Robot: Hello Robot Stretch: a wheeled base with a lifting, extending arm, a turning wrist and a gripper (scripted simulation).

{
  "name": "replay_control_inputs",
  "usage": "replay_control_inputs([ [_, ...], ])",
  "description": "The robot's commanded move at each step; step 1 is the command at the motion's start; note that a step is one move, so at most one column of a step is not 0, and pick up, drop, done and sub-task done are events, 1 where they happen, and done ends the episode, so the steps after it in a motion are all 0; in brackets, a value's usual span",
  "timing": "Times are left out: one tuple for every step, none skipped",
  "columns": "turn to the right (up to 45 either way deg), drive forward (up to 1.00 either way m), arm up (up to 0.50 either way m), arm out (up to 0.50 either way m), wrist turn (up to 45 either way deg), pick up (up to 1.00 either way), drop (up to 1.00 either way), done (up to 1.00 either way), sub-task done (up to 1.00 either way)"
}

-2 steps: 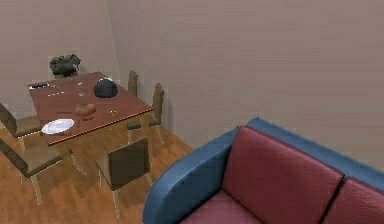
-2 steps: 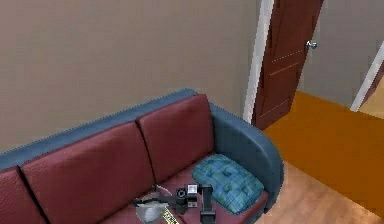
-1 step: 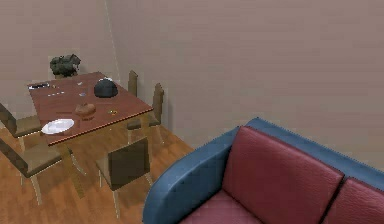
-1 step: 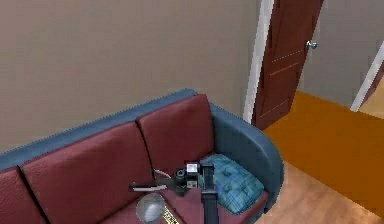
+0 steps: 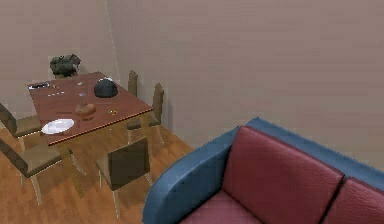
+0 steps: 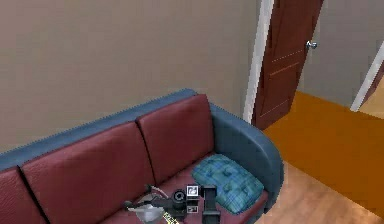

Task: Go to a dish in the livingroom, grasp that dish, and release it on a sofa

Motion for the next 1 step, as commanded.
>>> replay_control_inputs([
  [0.0, 0.0, 0.0, 0.0, 0.0, 0.0, 0.0, 1.0, 0.0],
])
